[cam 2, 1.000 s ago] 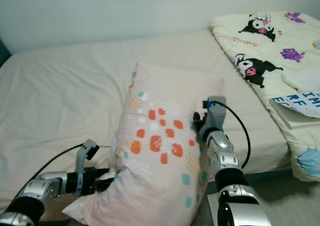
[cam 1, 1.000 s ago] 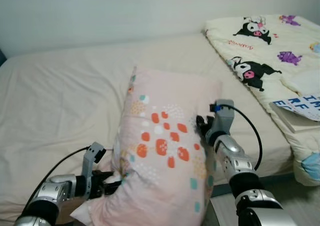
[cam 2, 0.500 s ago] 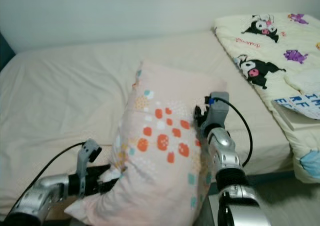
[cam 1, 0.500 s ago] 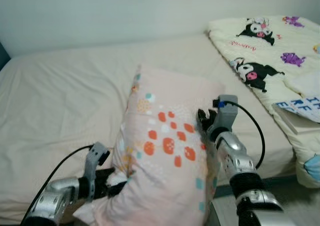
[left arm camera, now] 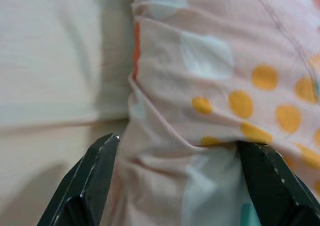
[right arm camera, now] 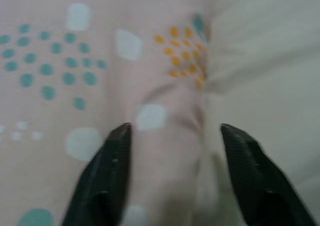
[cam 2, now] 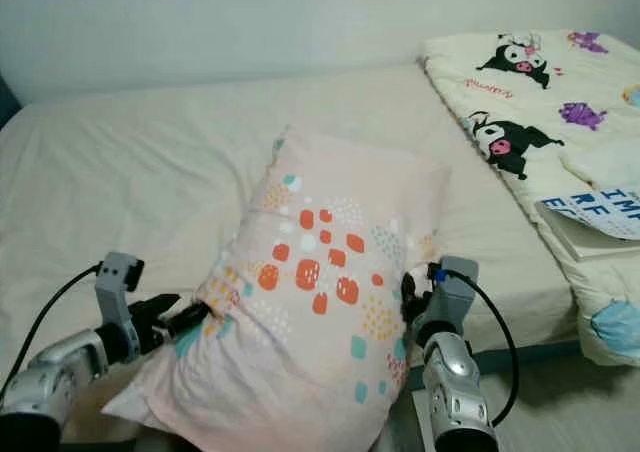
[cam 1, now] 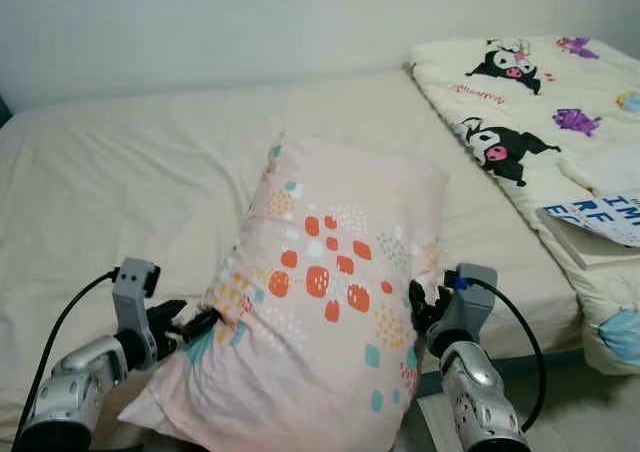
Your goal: Clean up the room
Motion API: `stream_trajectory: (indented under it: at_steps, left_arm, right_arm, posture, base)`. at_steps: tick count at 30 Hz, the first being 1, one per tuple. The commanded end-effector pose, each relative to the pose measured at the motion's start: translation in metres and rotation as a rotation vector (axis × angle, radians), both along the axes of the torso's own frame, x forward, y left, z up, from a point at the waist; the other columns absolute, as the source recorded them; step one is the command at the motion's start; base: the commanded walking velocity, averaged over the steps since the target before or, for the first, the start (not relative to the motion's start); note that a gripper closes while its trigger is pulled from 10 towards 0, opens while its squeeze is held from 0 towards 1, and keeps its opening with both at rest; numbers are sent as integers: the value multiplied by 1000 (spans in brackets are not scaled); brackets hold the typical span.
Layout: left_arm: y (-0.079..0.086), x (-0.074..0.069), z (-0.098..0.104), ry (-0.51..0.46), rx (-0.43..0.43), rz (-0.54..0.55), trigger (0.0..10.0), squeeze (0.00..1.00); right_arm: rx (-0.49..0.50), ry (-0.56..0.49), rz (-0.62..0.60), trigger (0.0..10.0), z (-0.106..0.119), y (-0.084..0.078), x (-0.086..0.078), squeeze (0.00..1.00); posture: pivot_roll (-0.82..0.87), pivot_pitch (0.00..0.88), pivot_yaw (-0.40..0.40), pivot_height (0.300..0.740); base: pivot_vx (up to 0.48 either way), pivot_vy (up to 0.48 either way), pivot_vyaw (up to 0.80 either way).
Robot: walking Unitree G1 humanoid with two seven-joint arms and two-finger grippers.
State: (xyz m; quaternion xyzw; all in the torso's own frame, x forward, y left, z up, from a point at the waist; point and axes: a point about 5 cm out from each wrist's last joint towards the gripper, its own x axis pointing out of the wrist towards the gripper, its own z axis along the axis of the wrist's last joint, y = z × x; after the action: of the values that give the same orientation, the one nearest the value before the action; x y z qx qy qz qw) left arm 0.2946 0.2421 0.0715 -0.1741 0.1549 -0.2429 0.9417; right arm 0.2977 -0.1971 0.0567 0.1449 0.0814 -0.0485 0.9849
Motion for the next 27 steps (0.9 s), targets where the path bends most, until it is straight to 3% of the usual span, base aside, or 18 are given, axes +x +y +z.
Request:
stream_trajectory:
  at_steps: [1,9,12,13,16,18,19,21,22,23,25,27]
  left_arm:
    - [2,-2,-9,30,-69,34,10000,1000]
    - [5,-2,-20,86,-118,125,10000,1000]
    - [9,2,-22,112,-234,239,10000,1000]
    - [9,2,-22,112,-234,239,10000,1000]
    - [3,20,-14,79,-420,403,10000,1000]
    - [1,24,-12,73,-447,427,10000,1000]
    - [-7,32,-8,60,-460,423,10000,1000]
    - [-9,33,-7,57,-459,417,10000,1000]
    - [-26,38,-5,61,-430,328,10000,1000]
    - [-26,38,-5,61,-430,328,10000,1000]
    - [-51,43,-2,70,-403,184,10000,1000]
    - [-58,44,-2,75,-387,133,10000,1000]
  right_arm:
    - [84,66,-16,10000,-16,-1,-9,1000]
    - [209,117,-56,10000,-29,-6,-18,1000]
    - [253,104,-37,10000,-29,-4,-20,1000]
    - [253,104,-37,10000,-29,-4,-20,1000]
    - [248,119,-23,10000,-32,-2,-21,1000]
    - [248,120,-21,10000,-32,-2,-20,1000]
    - [246,119,-15,10000,-31,-1,-19,1000]
    - [246,119,-13,10000,-31,-1,-18,1000]
    - [242,115,-8,10000,-29,-1,-17,1000]
    - [242,115,-8,10000,-29,-1,-17,1000]
    - [241,109,-6,10000,-27,0,-16,1000]
    - [238,108,-7,10000,-27,-1,-16,1000]
  posture:
    - [-19,98,-13,508]
    - [-16,99,-22,508]
    - [-18,99,-25,508]
    - [-18,99,-25,508]
    - [-23,106,-33,508]
    - [-23,106,-33,508]
    - [-23,106,-33,508]
    - [-23,106,-33,508]
    - [-30,110,-32,508]
    - [-30,110,-32,508]
    - [-42,113,-18,508]
    - [-43,113,-16,508]
  base:
    - [0,0,0]
    - [0,0,0]
    - [0,0,0]
    - [0,0,0]
    - [0,0,0]
    - [0,0,0]
    - [0,0,0]
    - [0,0,0]
    - [0,0,0]
    - [0,0,0]
    - [0,0,0]
    - [0,0,0]
